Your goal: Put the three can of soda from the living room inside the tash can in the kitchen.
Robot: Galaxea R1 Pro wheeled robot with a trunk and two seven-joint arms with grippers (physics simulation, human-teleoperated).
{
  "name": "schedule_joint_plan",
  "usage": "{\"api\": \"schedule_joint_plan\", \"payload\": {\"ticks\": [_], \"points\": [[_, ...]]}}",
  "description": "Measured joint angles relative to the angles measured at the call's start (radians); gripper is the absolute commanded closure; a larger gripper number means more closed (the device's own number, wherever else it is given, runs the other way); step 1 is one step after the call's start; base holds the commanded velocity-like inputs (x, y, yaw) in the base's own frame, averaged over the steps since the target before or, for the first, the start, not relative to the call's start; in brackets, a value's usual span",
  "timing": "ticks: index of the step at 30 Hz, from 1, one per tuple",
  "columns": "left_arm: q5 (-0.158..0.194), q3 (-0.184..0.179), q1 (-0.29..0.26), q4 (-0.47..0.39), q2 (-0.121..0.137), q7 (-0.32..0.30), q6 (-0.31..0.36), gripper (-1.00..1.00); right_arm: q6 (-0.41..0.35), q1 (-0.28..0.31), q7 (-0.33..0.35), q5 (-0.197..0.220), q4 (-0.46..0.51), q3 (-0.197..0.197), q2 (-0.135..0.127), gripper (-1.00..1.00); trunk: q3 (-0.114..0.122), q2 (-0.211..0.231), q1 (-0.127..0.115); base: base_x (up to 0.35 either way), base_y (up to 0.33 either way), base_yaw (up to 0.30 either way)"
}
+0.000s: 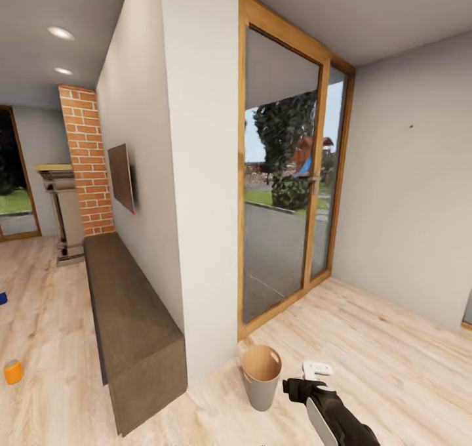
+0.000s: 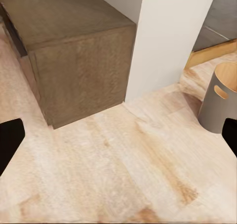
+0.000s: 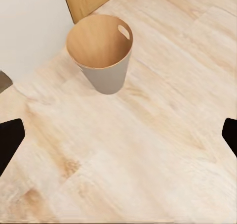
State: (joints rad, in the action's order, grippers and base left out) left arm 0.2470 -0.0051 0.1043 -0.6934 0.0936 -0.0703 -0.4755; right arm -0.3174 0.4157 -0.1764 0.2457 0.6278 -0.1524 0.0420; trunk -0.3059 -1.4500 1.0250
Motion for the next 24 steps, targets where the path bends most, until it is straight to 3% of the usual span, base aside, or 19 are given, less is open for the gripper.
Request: {"api": "schedule_joint_plan", "payload": {"ticks": [7,24], "points": [[0.0,0.003,0.0,0.0,0.0,0.0,0.0,-1.0,0.042,0.0,0.0,-0.001,-0.018,-0.001,0.0,-1.0,0.004,0.0,0.0,-0.016,-0.133,0.234],[0.0,0.005,0.0,0.0,0.0,0.0,0.0,-1.0,0.049,0.0,0.0,0.0,-0.031,-0.002,-0.001,-1.0,0.006,0.0,0.0,0.238,-0.209,0.081]]}}
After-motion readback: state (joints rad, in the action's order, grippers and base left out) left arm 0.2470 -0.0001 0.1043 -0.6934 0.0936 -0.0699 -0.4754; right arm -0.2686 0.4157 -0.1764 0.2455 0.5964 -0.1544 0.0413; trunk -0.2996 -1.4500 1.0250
